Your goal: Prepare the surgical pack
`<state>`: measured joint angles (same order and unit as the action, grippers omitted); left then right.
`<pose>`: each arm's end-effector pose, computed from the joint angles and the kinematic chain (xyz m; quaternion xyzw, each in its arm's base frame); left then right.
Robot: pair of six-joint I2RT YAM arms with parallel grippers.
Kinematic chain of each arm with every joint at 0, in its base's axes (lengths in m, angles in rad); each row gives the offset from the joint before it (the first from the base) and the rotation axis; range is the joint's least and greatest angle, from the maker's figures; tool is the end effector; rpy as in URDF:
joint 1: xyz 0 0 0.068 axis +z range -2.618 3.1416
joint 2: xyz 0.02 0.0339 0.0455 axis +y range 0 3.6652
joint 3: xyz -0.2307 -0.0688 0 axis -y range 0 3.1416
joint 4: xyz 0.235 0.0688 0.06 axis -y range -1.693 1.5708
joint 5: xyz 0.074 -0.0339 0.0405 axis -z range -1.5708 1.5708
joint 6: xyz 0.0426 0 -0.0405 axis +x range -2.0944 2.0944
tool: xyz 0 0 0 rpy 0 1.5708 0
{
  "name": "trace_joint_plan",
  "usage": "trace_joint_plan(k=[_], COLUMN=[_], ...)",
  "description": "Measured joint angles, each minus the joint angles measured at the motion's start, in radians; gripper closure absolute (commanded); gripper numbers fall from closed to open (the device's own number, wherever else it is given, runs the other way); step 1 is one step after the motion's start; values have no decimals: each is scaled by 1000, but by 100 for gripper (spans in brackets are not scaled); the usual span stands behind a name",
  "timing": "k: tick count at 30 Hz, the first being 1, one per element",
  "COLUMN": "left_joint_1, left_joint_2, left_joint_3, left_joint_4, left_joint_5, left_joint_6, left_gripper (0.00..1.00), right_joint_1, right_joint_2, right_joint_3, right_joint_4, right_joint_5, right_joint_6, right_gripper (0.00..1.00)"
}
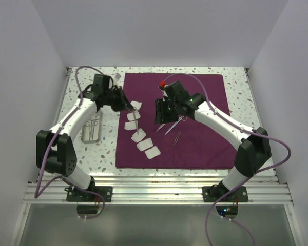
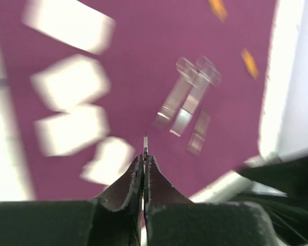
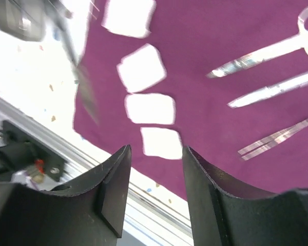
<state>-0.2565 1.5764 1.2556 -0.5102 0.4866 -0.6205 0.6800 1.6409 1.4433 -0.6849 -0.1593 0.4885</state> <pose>0.3224 -0.1051 0.2446 -0.0781 0.9057 -0.3523 0.2223 0.2695 0.2266 0.2667 -0.1164 0.9315 0.2480 0.2392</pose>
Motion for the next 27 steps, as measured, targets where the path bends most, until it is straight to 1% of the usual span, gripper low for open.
trace_joint_plan(k=[5, 8, 11, 15, 21, 27], left_joint_1=[240, 326, 357, 363, 389, 430], left_joint_2=[0, 2, 16, 66, 163, 193], left_joint_3=[90, 150, 183, 191, 187, 178], left_joint_4=[-138, -192, -219, -249, -275, -263], left_joint_5=[-185, -295, -361, -413, -407, -352], left_joint_6=[190, 284, 352, 431, 511, 535], left_gripper=[100, 100, 100, 100, 100, 100], right_joint_1=[-25, -40, -48, -66, -110, -127], right_joint_2=[-7, -14, -16, -19, -22, -22], right_joint_3=[-42, -100, -138, -143, -143, -149], right_joint_4=[-55, -81, -103, -122, -120, -116], right_joint_5=[18, 18, 17, 10, 2, -11], right_joint_6=[-23, -31, -40, -55, -68, -68], right_gripper=[51, 51, 51, 51, 51, 51])
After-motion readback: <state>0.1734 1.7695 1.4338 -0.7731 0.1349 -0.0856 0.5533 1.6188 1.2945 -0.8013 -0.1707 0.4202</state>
